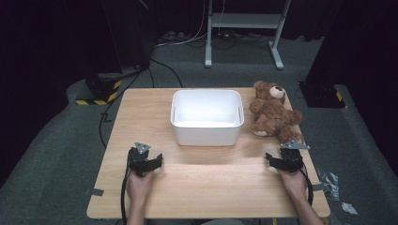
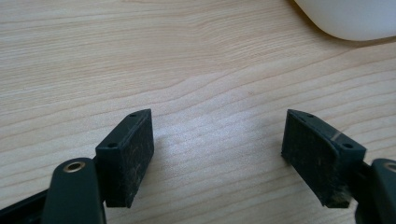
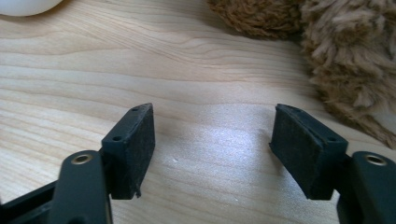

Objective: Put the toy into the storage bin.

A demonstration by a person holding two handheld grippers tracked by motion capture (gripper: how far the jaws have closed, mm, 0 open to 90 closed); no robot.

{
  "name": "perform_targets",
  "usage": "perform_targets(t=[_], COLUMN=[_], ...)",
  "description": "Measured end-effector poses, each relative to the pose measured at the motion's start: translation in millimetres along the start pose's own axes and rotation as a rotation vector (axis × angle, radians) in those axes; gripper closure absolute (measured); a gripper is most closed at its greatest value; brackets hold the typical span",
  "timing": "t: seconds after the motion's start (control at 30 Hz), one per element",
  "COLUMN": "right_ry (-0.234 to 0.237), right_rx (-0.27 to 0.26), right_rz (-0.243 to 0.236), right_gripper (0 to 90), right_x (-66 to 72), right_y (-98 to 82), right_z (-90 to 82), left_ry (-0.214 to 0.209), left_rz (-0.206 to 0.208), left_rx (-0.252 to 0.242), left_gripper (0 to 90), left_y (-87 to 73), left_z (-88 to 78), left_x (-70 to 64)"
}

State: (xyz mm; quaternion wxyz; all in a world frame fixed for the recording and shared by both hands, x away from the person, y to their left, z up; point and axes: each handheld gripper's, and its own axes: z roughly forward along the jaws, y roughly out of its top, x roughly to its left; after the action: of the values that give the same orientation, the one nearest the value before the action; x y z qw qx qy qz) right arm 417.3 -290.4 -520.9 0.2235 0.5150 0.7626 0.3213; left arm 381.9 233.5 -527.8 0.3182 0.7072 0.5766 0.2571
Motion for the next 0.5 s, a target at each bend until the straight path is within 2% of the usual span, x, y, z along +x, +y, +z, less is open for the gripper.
perform_targets(t=[0.3,0.5], right_ry=[-0.015,-0.01], right_rx=[-0.014,0.004], right_rz=[0.015,0.027], right_gripper=[29.0,27.2], right_x=[0.0,1.1], right_y=[0.5,1.7], right_z=[2.3,1.4], left_ry=[-0.002,0.003], left_rz=[-0.001,0.0], left_rx=[0.0,0.002], left_gripper=[25.1,25.2], left_y=[0.1,0.3], left_z=[0.2,0.0], left_x=[0.0,0.4])
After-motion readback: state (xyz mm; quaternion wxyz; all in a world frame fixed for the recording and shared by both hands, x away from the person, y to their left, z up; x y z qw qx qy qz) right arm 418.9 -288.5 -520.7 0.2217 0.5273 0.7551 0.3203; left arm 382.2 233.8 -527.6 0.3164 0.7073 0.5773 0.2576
